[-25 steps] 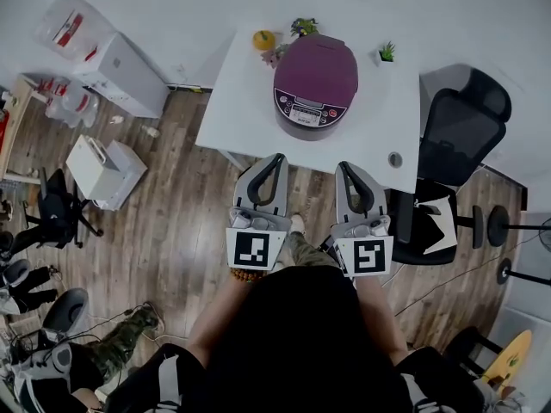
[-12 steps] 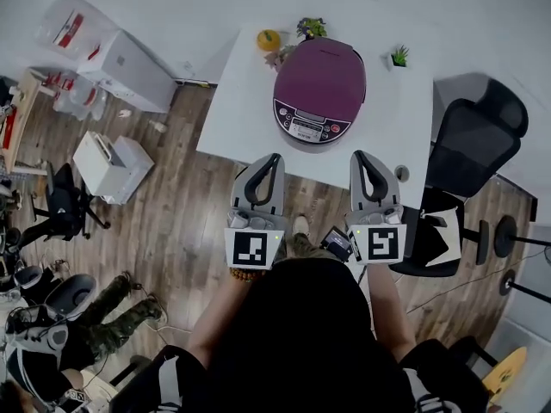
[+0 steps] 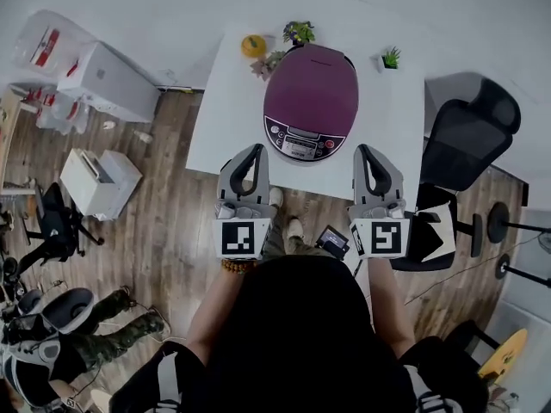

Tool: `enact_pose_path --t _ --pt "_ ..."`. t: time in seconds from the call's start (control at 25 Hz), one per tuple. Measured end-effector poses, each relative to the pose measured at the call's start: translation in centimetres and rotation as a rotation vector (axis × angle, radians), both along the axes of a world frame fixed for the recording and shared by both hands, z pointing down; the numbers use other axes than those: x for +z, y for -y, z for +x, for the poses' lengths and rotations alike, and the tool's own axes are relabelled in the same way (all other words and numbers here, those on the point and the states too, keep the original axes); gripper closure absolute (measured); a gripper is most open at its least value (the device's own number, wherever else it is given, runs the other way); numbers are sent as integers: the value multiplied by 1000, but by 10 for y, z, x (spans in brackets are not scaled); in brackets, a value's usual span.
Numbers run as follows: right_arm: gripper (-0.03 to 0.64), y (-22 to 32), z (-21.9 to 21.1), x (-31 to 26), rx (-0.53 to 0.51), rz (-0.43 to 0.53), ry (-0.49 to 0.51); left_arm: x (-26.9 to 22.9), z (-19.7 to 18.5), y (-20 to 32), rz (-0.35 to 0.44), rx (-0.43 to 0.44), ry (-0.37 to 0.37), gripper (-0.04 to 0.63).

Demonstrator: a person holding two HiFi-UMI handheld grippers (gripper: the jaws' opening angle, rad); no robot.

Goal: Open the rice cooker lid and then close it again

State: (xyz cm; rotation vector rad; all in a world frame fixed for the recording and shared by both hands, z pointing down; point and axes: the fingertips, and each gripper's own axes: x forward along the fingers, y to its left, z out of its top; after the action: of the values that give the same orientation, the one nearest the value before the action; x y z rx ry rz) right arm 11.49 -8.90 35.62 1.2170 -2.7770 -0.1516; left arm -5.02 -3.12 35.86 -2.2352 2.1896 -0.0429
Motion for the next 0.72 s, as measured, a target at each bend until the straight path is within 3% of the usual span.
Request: enact_pose_path --t 0.48,0.6,0.72 --pt "586 62 -19 -20 206 50 -52 -2 -27 89 40 206 -25 569" --pt "586 65 -35 -12 198 54 -118 8 -31 98 21 253 -42 569" --pt "586 68 -41 -12 213 72 -119 9 -26 107 36 320 -41 569"
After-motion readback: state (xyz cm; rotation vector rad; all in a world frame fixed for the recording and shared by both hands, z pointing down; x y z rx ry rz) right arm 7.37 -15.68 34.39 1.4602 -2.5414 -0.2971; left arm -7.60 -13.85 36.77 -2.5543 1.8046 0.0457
